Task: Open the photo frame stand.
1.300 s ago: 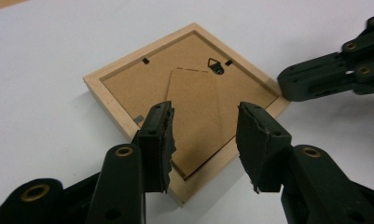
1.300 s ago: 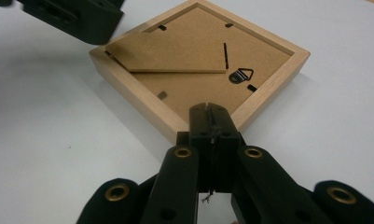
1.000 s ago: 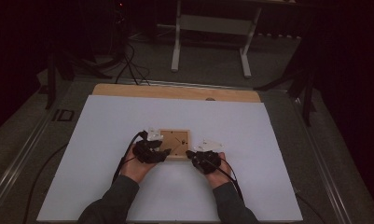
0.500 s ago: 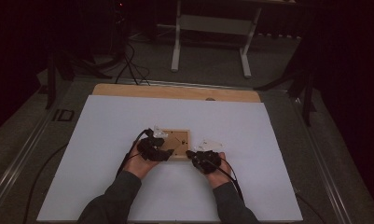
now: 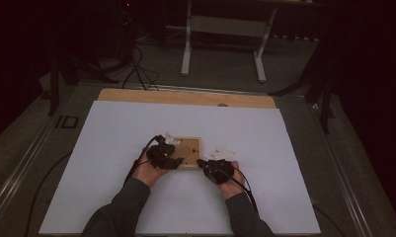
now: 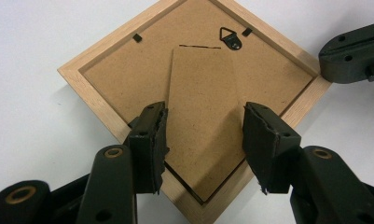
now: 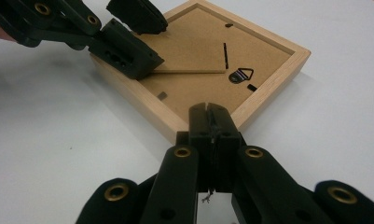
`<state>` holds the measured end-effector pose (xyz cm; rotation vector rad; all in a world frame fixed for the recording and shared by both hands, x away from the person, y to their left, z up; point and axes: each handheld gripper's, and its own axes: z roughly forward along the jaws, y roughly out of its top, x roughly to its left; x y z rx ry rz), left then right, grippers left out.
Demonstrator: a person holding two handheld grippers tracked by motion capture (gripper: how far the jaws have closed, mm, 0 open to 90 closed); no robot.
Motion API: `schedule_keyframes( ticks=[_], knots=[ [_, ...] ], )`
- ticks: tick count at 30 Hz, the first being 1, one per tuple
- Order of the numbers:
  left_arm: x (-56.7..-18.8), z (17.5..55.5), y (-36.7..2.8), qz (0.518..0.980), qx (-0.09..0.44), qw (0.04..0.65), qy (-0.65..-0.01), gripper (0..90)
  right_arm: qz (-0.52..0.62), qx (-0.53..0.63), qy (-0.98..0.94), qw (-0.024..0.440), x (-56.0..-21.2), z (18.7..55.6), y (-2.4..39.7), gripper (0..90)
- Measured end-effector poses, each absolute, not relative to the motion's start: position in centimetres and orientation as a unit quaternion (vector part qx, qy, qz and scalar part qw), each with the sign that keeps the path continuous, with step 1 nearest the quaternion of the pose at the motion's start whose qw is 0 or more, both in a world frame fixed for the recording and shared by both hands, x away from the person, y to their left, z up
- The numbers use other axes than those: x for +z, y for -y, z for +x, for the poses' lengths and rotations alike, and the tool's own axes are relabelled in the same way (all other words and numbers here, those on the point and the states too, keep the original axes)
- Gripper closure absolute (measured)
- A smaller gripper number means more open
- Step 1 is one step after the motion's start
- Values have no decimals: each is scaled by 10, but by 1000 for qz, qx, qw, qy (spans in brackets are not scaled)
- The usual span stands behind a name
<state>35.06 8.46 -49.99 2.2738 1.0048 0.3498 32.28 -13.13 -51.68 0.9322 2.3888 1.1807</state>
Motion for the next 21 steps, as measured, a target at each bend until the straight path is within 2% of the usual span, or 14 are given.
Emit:
schedule_keyframes(
  ticks=[11, 17, 21],
  knots=[
    [-494, 351, -84, 858, 130, 312, -387, 505, 327, 414, -835, 158, -517, 323, 132, 894],
    [-496, 349, -84, 861, 130, 304, -387, 460, 326, 414, -835, 158, -517, 323, 132, 894],
    [-497, 348, -87, 861, 130, 303, -388, 488, 327, 414, -835, 158, -517, 323, 131, 894]
  ],
)
